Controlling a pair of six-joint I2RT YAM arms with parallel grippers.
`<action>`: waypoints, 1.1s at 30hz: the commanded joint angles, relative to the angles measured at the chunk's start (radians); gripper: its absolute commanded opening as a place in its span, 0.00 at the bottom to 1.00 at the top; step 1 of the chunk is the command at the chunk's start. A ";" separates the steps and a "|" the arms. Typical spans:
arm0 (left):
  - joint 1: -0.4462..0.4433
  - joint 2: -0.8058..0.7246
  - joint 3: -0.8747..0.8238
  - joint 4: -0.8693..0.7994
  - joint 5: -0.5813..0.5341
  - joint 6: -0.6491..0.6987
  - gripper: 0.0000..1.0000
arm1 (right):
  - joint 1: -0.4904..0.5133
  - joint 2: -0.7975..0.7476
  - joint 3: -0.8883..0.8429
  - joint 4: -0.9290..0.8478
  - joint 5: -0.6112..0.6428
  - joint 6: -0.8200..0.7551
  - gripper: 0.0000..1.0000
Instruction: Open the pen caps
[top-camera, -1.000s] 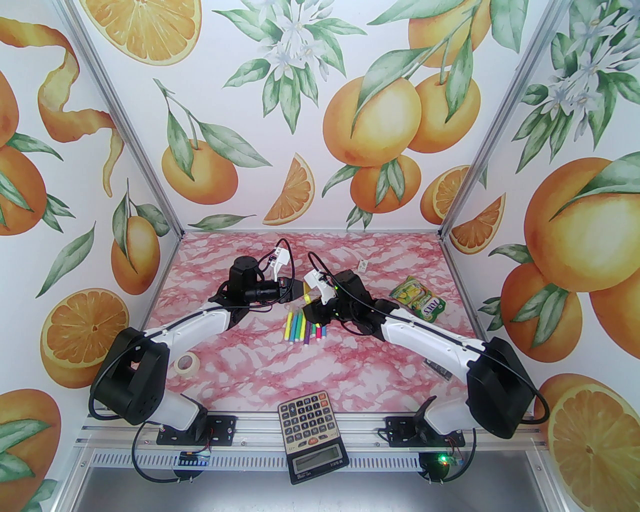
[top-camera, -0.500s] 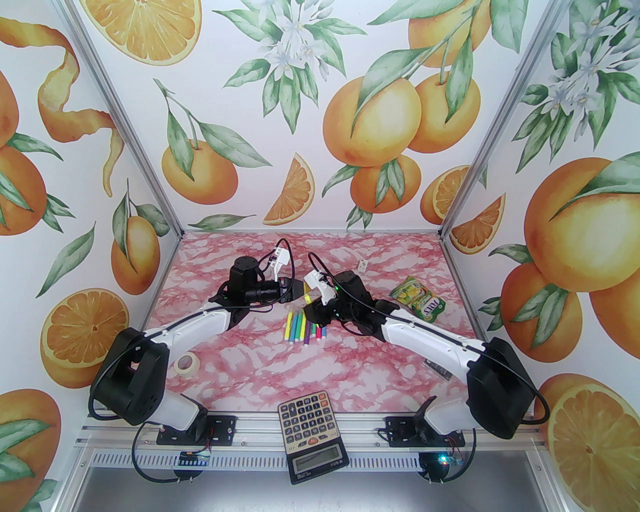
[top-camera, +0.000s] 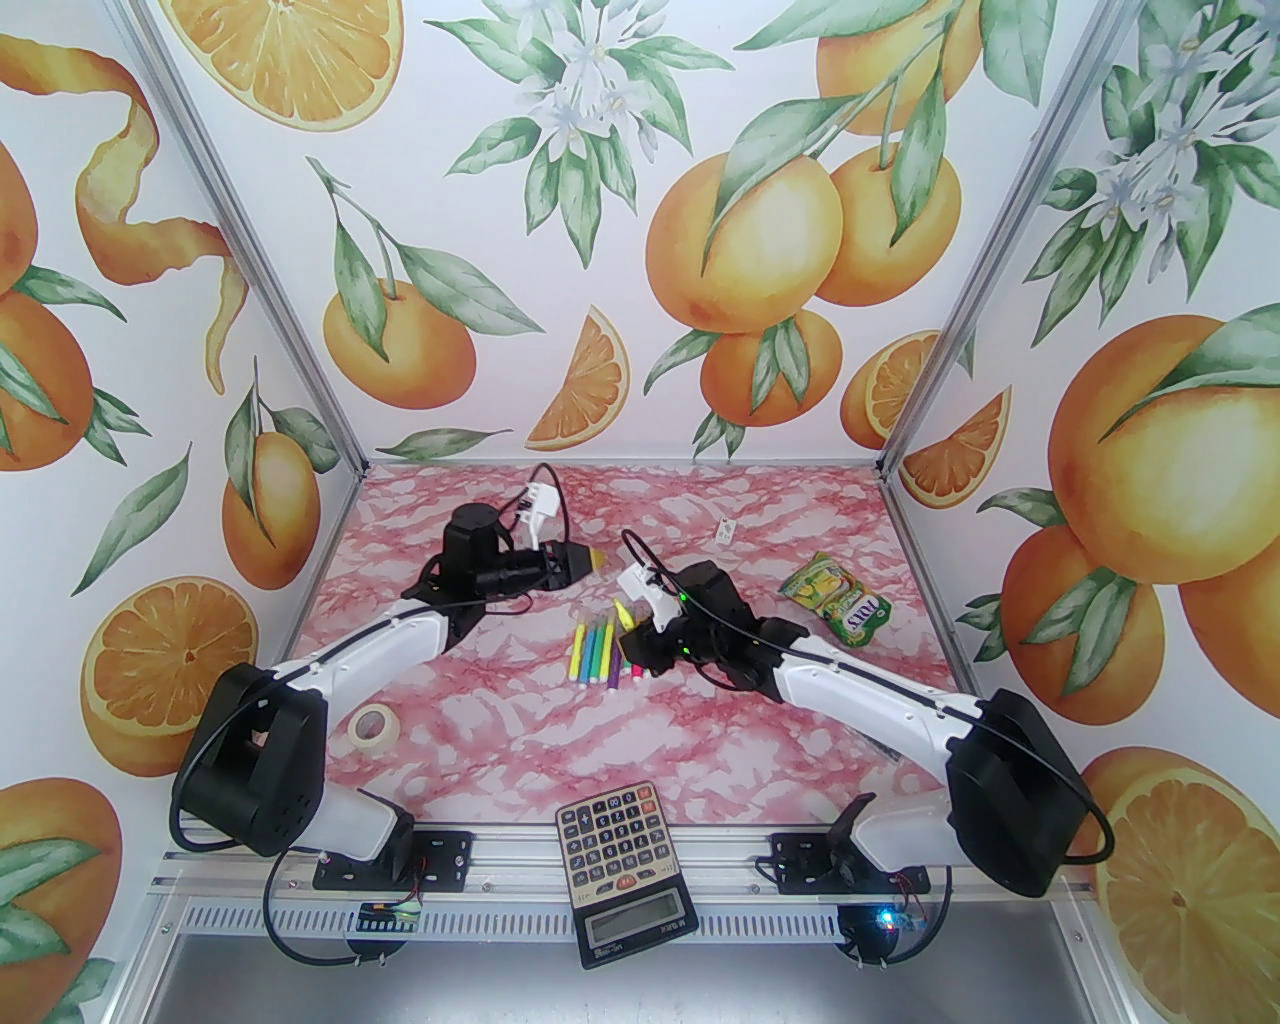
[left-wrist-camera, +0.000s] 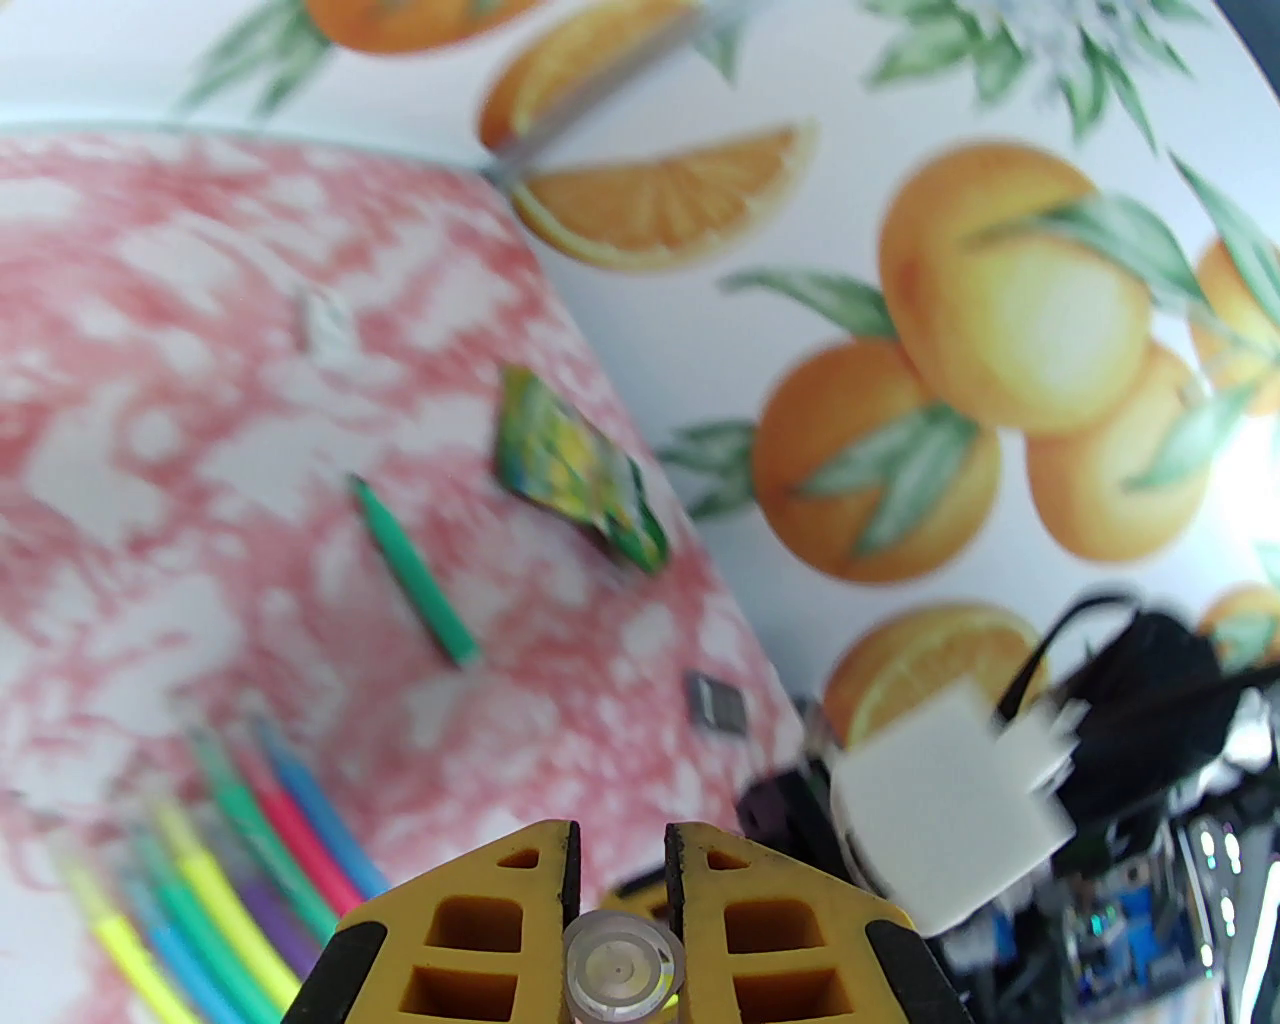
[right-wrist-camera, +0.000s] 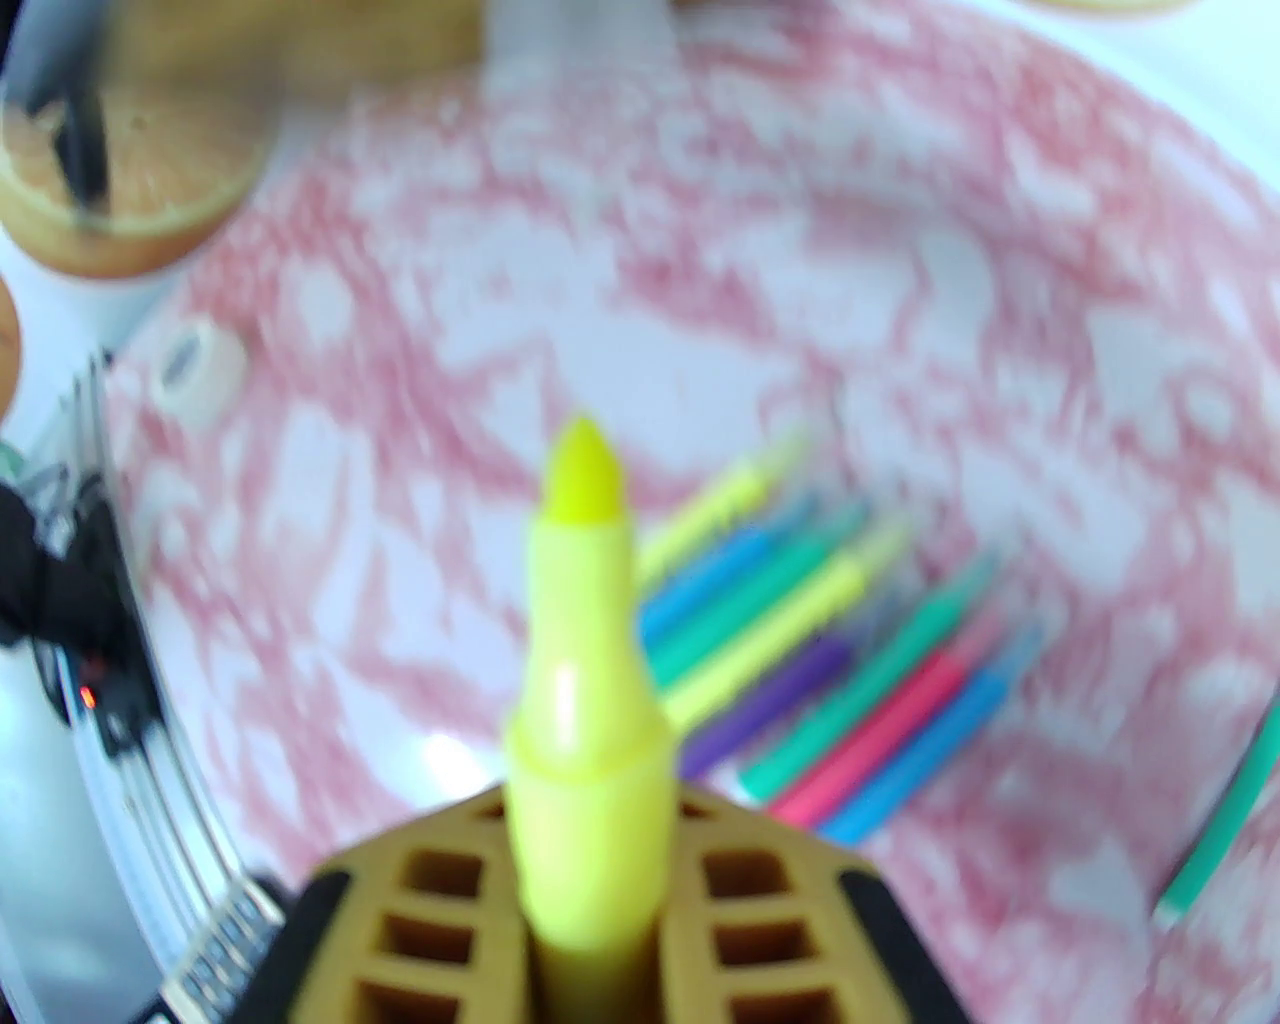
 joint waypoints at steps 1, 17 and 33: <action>0.011 -0.029 0.033 0.004 -0.023 -0.022 0.00 | 0.005 -0.034 -0.015 -0.013 0.024 -0.028 0.00; 0.025 -0.042 0.218 -0.669 -0.398 0.381 0.00 | -0.060 -0.013 0.030 -0.042 0.265 0.045 0.00; 0.071 0.105 0.346 -0.958 -0.888 0.566 0.00 | -0.225 0.119 0.157 -0.189 0.527 0.091 0.00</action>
